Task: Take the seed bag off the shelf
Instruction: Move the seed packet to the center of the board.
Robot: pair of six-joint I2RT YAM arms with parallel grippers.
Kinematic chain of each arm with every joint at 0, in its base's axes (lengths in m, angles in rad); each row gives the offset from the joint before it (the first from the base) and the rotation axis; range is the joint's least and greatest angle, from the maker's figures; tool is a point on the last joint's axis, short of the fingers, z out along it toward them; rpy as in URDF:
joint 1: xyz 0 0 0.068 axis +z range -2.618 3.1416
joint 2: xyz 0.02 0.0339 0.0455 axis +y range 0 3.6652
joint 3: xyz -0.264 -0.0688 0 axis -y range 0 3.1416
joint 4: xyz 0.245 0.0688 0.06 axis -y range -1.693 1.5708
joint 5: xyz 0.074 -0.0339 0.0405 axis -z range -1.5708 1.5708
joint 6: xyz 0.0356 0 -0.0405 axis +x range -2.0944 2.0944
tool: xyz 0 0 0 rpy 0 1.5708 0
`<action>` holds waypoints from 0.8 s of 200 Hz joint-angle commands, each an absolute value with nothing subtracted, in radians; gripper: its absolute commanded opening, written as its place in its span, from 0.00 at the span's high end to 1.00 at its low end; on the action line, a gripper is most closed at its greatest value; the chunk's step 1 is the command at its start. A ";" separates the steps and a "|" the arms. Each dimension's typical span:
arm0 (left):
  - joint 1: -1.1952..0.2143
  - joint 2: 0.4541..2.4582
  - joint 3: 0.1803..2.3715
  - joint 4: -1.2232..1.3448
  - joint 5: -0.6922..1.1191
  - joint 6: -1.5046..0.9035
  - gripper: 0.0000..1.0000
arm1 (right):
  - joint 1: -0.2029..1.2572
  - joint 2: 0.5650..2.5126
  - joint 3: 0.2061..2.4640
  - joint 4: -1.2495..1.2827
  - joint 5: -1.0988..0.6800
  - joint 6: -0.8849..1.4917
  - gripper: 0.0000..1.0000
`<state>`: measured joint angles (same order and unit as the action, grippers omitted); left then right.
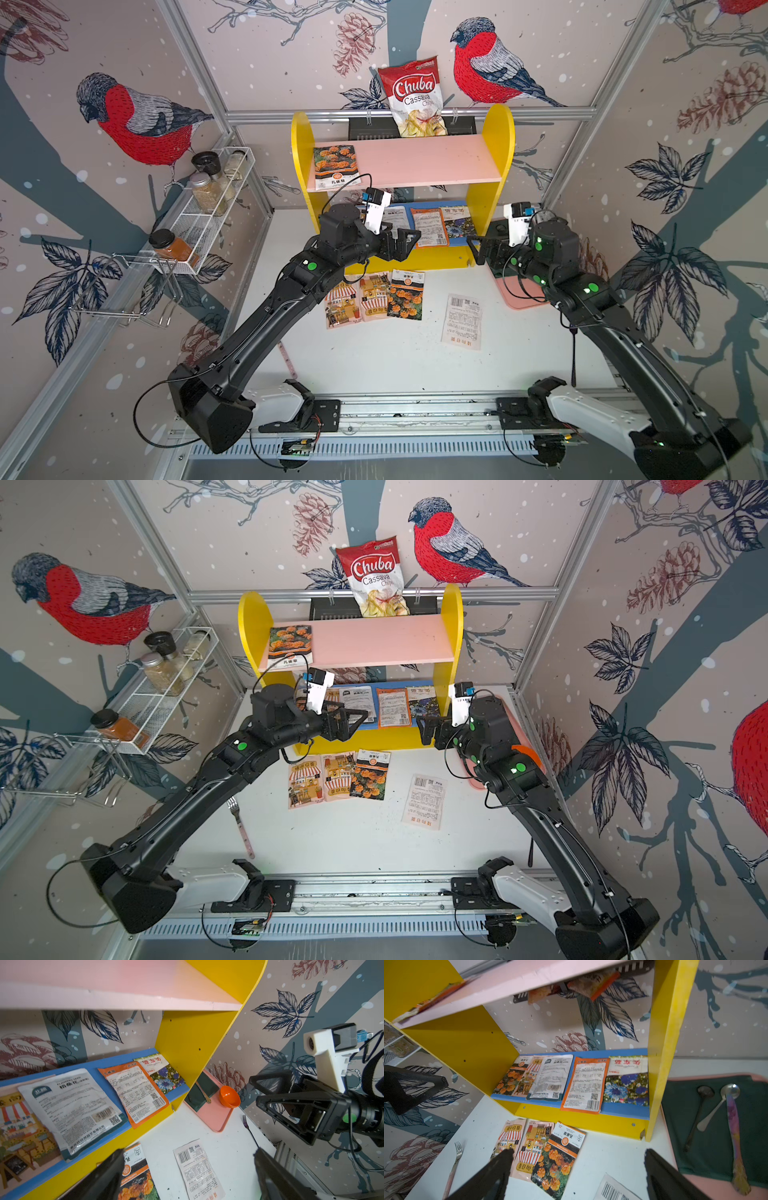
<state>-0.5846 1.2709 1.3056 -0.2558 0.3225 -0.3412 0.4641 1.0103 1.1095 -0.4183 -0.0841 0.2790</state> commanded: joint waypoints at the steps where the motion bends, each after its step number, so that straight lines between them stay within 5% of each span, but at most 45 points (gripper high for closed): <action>1: -0.584 1.271 1.260 -0.203 0.371 -0.373 0.03 | 0.462 0.990 1.032 -0.390 -0.055 0.378 0.00; 116: -0.694 1.512 1.026 -0.137 0.502 -0.570 0.09 | 0.411 0.841 0.553 -0.387 -0.151 0.640 0.00; 160: -0.763 1.643 1.005 -0.050 0.510 -0.618 0.21 | 0.397 0.795 0.431 -0.378 -0.213 0.720 0.04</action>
